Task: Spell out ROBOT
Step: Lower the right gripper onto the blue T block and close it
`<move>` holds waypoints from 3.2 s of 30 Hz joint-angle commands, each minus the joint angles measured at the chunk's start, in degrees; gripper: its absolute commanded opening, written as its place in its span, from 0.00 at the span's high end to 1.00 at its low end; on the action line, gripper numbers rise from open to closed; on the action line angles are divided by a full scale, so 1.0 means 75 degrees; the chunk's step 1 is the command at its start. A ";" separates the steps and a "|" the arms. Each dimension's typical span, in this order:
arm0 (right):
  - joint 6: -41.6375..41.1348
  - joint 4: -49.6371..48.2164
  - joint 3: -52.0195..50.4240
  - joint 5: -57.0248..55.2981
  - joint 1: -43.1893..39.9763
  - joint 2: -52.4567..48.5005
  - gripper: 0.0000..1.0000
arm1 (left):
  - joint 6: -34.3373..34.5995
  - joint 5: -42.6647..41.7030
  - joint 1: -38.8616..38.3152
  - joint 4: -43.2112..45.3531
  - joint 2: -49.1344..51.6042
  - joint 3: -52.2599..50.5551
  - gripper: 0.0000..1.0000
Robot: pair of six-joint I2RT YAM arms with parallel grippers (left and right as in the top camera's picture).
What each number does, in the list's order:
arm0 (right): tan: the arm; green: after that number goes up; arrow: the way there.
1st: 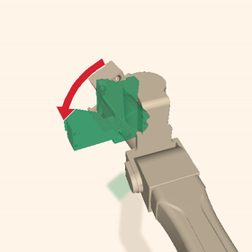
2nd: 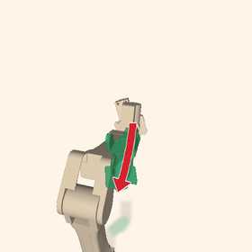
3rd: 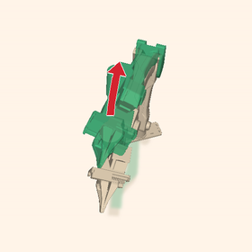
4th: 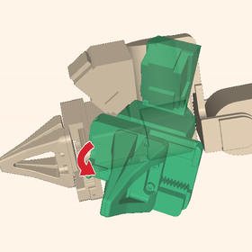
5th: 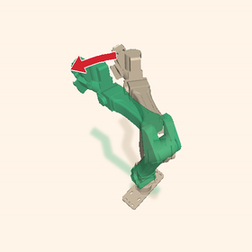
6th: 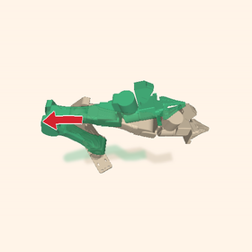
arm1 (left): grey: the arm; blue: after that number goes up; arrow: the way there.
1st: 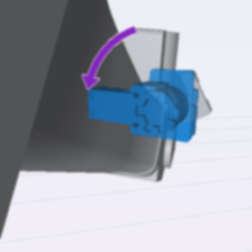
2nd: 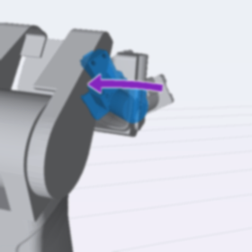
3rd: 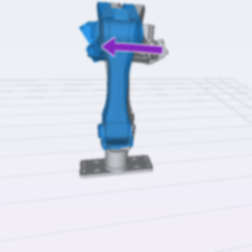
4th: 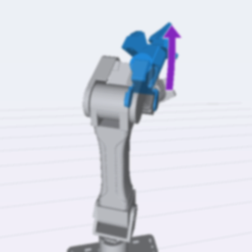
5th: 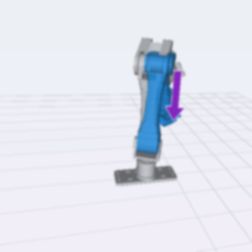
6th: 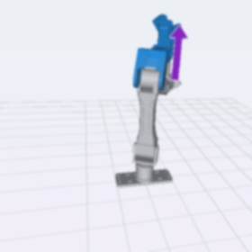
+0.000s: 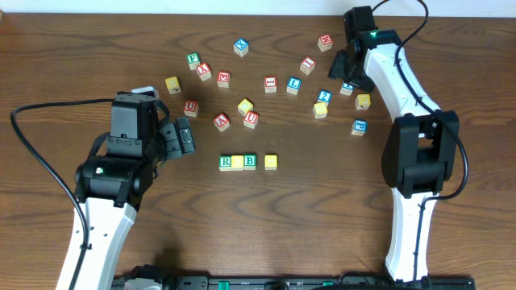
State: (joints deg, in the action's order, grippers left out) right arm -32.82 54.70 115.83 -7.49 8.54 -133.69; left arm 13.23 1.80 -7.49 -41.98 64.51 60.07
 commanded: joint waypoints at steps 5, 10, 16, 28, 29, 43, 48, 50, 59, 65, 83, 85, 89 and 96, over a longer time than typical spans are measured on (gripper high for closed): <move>0.0038 -0.0076 0.0140 -0.0224 -0.0047 -0.0195 0.31 | -0.0073 0.0015 0.0047 -0.0003 0.0003 0.0149 0.02; 0.0009 -0.0125 0.0140 -0.0358 -0.0047 -0.0198 0.31 | -0.0073 0.0015 0.0047 -0.0003 0.0003 0.0149 0.02; -0.0026 -0.0149 0.0082 -0.0356 -0.0035 -0.0300 0.32 | -0.0073 0.0017 0.0047 -0.0003 0.0003 0.0149 0.02; -0.0315 -0.0050 0.0082 -0.0329 -0.0003 -0.0577 0.38 | -0.0073 0.0015 0.0047 -0.0003 0.0003 0.0149 0.02; -0.0425 0.0058 0.0082 -0.0248 -0.0003 -0.0577 0.38 | -0.0070 0.0015 0.0047 -0.0003 0.0003 0.0149 0.02; -0.0303 -0.0131 0.0082 -0.0015 -0.0003 -0.0577 0.55 | -0.0073 0.0015 0.0047 -0.0003 0.0003 0.0149 0.02; -0.0300 0.0038 0.0082 -0.0221 0.0017 -0.0577 0.60 | -0.0073 0.0015 0.0047 -0.0003 0.0003 0.0149 0.02; -0.0303 0.0082 0.0082 -0.0271 0.0026 -0.0577 0.61 | -0.0073 0.0017 0.0047 -0.0003 0.0003 0.0149 0.02; -0.0303 0.0192 0.0082 -0.0271 0.0026 -0.0577 0.63 | -0.0073 0.0015 0.0047 -0.0003 0.0003 0.0149 0.02; -0.0303 0.0102 -0.0009 -0.0274 0.0061 -0.0577 0.67 | -0.0073 0.0015 0.0047 -0.0003 0.0003 0.0149 0.02; -0.0093 0.0003 -0.0149 -0.0271 0.0073 -0.0504 0.85 | -0.0073 0.0017 0.0047 -0.0003 0.0003 0.0149 0.02; 0.0023 0.0166 -0.0146 -0.0271 0.0073 -0.0233 0.91 | -0.0073 0.0015 0.0047 -0.0003 0.0003 0.0149 0.02; 0.0108 0.0833 -0.0146 -0.0274 0.0105 0.0676 0.95 | -0.0073 0.0015 0.0047 -0.0003 0.0003 0.0149 0.01; 0.0274 0.2331 -0.0163 -0.0274 0.0731 0.1868 0.99 | -0.0073 0.0015 0.0047 -0.0003 0.0003 0.0149 0.02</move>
State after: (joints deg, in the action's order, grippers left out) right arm -31.94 70.19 114.69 -8.93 11.20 -121.91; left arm 13.23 1.80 -7.49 -41.98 64.51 60.07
